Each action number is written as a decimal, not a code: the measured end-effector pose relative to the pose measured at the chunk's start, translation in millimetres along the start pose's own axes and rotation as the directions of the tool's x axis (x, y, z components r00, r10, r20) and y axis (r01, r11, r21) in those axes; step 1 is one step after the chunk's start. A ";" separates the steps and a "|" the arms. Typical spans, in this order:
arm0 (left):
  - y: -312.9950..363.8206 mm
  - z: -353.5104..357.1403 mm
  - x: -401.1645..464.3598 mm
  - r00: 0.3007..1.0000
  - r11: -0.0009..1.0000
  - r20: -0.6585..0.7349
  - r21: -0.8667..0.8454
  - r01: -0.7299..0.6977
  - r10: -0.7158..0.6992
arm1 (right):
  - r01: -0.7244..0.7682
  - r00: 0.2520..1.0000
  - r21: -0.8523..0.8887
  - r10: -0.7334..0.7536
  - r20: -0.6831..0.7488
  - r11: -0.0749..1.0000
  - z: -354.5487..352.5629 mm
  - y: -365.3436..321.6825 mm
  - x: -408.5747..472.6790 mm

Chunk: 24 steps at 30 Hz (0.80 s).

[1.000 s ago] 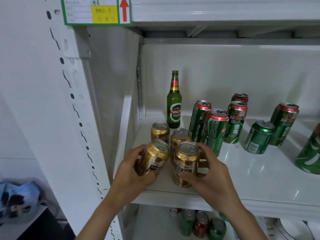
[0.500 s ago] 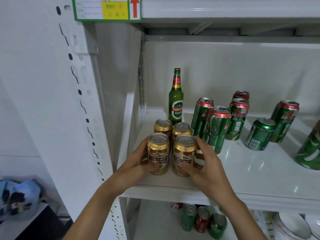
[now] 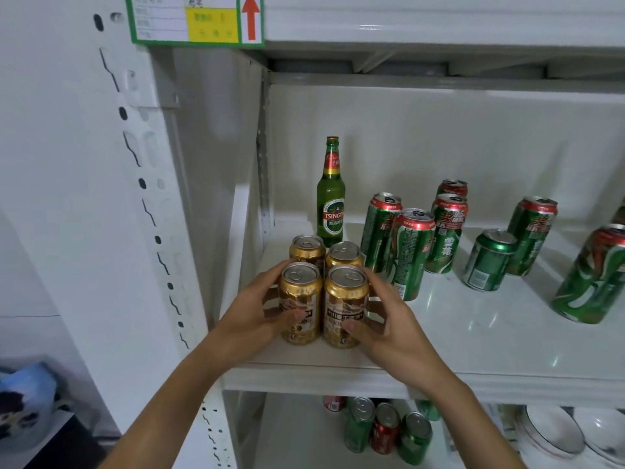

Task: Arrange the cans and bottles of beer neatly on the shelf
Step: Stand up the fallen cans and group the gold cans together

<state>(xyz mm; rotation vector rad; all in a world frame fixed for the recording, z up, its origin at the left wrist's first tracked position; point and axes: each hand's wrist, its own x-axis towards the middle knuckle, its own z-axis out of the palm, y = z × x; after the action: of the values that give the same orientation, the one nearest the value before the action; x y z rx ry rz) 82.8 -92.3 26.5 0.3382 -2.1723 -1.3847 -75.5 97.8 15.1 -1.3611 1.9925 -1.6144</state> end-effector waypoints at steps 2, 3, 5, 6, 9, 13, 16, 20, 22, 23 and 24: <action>1.6 -0.2 -1.7 1.000 1.000 0.006 -0.016 0.004 -0.004 | 0.013 0.999 -0.024 -0.012 0.038 1.000 -3.2 -6.5 -0.3; 5.1 -0.3 -3.0 1.000 1.000 0.014 -0.026 0.012 -0.012 | 0.025 0.997 -0.077 -0.020 0.069 0.997 -7.1 -10.2 0.2; 19.3 -0.9 -6.1 0.999 1.000 0.035 0.004 0.013 -0.013 | 0.028 0.990 -0.176 -0.002 0.144 0.984 -19.5 -21.8 1.9; 29.3 -2.6 -6.1 1.000 0.998 0.027 0.055 -0.011 0.010 | 0.006 0.986 -0.178 0.024 0.166 0.984 -27.9 -29.9 3.9; 62.2 -13.2 5.7 0.989 0.978 -0.015 0.148 -0.146 0.150 | 0.024 0.997 -0.144 -0.014 0.073 0.989 -53.2 -50.8 21.5; 93.5 -21.7 60.0 0.983 0.920 -0.017 0.356 -0.166 0.184 | 0.136 0.986 -0.355 -0.090 0.142 0.925 -68.6 -58.1 71.0; 97.5 -17.7 100.3 0.995 0.821 0.090 0.571 -0.009 -0.051 | 0.137 0.918 -0.417 0.044 0.395 0.899 -69.6 -56.2 102.7; 88.9 -13.4 124.0 0.930 0.777 0.209 0.619 0.114 -0.303 | 0.132 0.799 -0.415 0.151 0.582 0.900 -70.0 -52.0 116.5; 80.9 -11.6 130.8 0.916 0.786 0.214 0.599 0.150 -0.338 | 0.127 0.810 -0.393 0.134 0.571 0.911 -69.3 -47.7 118.6; 77.1 -10.5 132.4 0.918 0.790 0.204 0.591 0.162 -0.340 | 0.126 0.824 -0.381 0.117 0.555 0.916 -68.6 -45.9 119.2; 73.7 -10.0 133.2 0.923 0.794 0.188 0.584 0.170 -0.336 | 0.126 0.834 -0.369 0.103 0.542 0.921 -67.5 -44.4 119.6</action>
<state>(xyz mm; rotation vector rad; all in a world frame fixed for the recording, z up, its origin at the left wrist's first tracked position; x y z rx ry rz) -16.0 -131.0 136.2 0.7126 -2.8506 -0.9244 -163.2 51.5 120.0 -1.7301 1.9752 -0.6907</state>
